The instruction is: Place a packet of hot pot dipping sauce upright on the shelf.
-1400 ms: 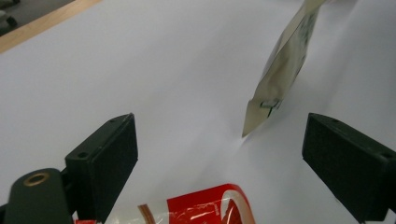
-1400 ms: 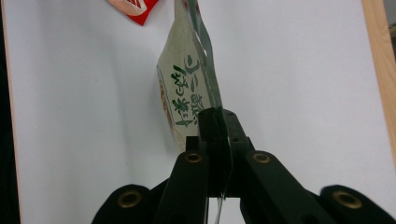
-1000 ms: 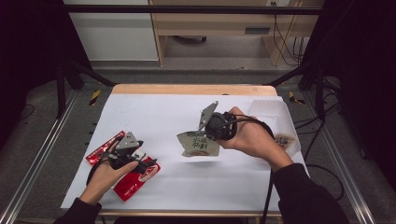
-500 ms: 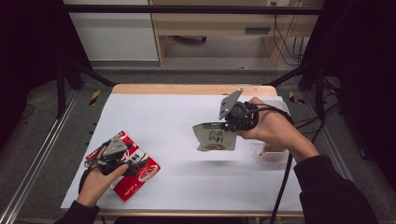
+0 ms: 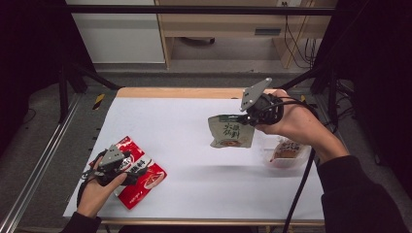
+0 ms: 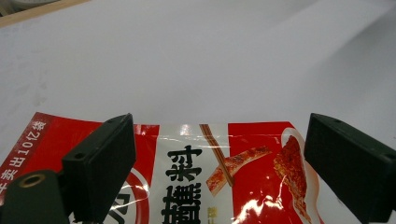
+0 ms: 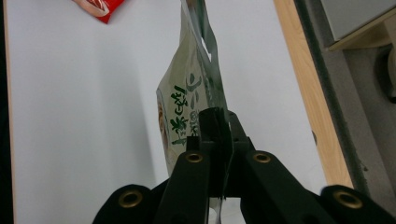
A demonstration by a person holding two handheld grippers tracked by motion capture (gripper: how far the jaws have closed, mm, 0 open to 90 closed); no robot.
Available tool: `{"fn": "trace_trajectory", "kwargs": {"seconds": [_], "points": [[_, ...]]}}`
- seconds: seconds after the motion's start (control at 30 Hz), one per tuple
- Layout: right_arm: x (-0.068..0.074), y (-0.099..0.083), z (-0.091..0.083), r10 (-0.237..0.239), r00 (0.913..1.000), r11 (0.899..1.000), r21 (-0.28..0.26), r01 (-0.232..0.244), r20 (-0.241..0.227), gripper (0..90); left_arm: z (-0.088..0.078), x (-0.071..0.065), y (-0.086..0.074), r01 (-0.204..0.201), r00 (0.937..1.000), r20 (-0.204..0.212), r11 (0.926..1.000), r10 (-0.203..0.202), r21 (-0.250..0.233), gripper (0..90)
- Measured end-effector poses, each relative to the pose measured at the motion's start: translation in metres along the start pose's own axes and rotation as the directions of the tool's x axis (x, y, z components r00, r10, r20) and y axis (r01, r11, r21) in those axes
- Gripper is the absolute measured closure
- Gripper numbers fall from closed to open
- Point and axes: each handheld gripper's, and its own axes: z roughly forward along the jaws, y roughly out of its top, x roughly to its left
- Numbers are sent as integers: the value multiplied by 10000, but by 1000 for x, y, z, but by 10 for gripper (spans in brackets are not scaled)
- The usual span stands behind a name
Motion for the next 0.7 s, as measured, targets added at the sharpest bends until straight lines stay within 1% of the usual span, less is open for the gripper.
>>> {"fn": "trace_trajectory", "kwargs": {"seconds": [0.1, 0.13, 0.17, 0.23, 0.3, 0.37, 0.4, 0.5, 0.7], "points": [[-4, -2, -4, 98, 9999, 10000, -18, -97, 99, 900, 1, 0, -1, 4, 10000, -38, 10000, -4, 10, 89], [-7, -5, -8, 176, 9995, 9998, -48, -175, 243, 900, 1, 0, -1, 5, 10000, -52, 10000, -5, -1, 89], [-7, -5, -8, 176, 9995, 9998, -48, -175, 243, 900, 1, 0, -1, 5, 10000, -52, 10000, -5, -1, 89], [-13, -8, -13, 264, 9987, 9996, -132, -258, 433, 900, 1, 0, -1, -15, 10000, -68, 10000, 15, 15, 88], [-15, -9, -15, 342, 9979, 9992, -208, -331, 548, 900, 1, 0, -2, -1, 10000, -94, 10000, 1, 17, 88], [-18, -11, -18, 354, 9973, 9991, -255, -338, 637, 900, 2, -1, -3, -9, 10000, -70, 10000, 10, 91, 86], [-20, -13, -19, 466, 9964, 9986, -283, -447, 705, 900, 3, -1, -4, -23, 10000, -49, 9999, 23, 133, 86], [-23, -15, -22, 505, 9948, 9985, -276, -482, 883, 900, 2, -1, -3, -18, 10000, -51, 10000, 18, 71, 82], [-28, -25, -26, 547, 9931, 9980, -364, -512, 1039, 900, 2, 1, -4, 74, 9999, -124, 9999, -73, 92, 76]]}}
